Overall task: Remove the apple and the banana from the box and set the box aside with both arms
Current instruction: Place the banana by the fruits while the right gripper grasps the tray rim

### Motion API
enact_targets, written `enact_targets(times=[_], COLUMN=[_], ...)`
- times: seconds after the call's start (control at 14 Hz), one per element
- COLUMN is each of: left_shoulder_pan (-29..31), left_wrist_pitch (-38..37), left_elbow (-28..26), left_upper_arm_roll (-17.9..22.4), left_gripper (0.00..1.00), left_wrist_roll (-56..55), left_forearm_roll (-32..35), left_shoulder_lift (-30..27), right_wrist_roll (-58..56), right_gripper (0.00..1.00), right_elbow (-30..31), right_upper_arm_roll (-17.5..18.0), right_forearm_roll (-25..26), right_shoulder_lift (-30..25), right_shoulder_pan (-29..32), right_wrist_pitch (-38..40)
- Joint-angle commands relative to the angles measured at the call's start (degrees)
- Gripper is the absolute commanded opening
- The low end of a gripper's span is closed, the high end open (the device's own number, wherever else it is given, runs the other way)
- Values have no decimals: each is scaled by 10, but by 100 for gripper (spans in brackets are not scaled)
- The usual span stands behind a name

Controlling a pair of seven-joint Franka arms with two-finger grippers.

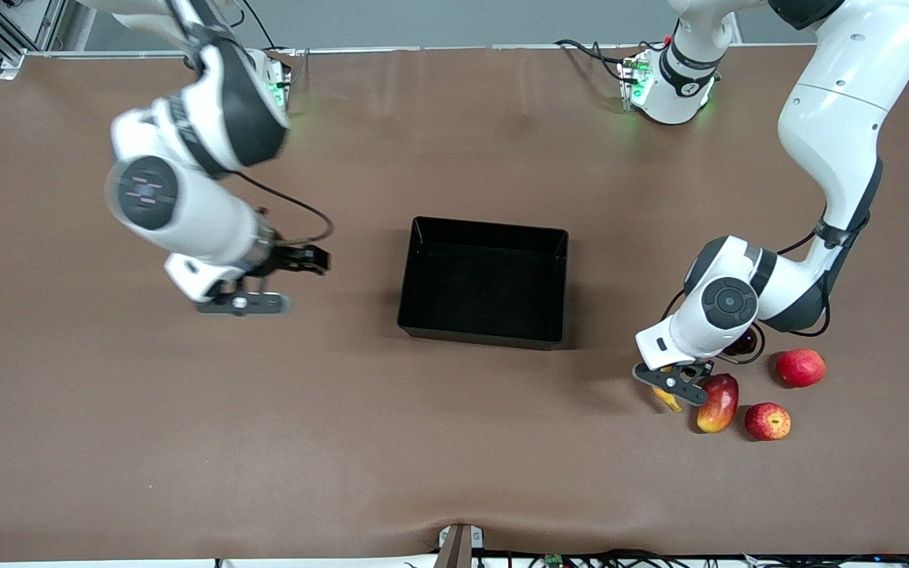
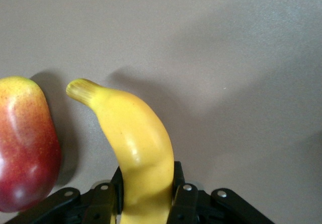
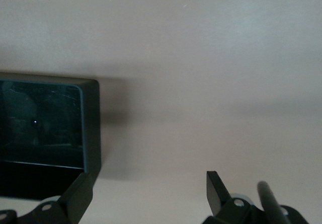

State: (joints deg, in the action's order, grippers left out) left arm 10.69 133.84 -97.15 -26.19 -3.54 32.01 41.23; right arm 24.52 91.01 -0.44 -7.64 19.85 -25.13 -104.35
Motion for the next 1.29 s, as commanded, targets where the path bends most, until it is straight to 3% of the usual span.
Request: enact_targets(times=[0.0, 0.29, 0.36, 0.43, 0.5, 0.57, 0.93, 1.0, 1.07, 1.14, 1.21], left_shoulder_pan=[4, 2, 3, 4, 6, 13, 19, 18, 19, 20, 20], left_wrist_pitch=[18, 26, 36, 38, 38, 38, 20, 7, -11, -30, -48], left_elbow=[-1, -1, -1, -1, -1, -1, -3, -4, -3, -1, -1], left_upper_arm_roll=[1, 14, 19, 22, 22, 21, 15, 14, 8, 5, 5], left_gripper=[0, 22, 33, 56, 93, 100, 100, 100, 100, 100, 100], left_wrist_roll=[3, 2, 0, -1, -1, -5, -25, -34, -39, -39, -38], left_forearm_roll=[12, 11, 11, 11, 10, 7, -6, -12, -19, -37, -63], left_shoulder_lift=[8, 17, 18, 21, 20, 17, -41, -61, -83, -102, -123], right_wrist_roll=[45, 86, 104, 119, 126, 127, 167, 166, 165, 167, 167], right_gripper=[100, 100, 100, 100, 100, 100, 100, 89, 43, 11, 0], right_elbow=[-10, 50, 57, 63, 66, 66, 67, 67, 67, 66, 66], right_upper_arm_roll=[-5, -6, -6, -6, -7, -7, -7, -7, -7, -7, -7], right_forearm_roll=[-17, -43, -43, -43, -43, -43, -43, -42, -42, -42, -42], right_shoulder_lift=[41, 60, 67, 72, 81, 93, 140, 142, 143, 142, 141], right_shoulder_pan=[-32, -79, -89, -102, -112, -117, -156, -156, -156, -150, -149], right_wrist_pitch=[-31, -138, -153, -172, -189, -197, -253, -254, -249, -246, -245])
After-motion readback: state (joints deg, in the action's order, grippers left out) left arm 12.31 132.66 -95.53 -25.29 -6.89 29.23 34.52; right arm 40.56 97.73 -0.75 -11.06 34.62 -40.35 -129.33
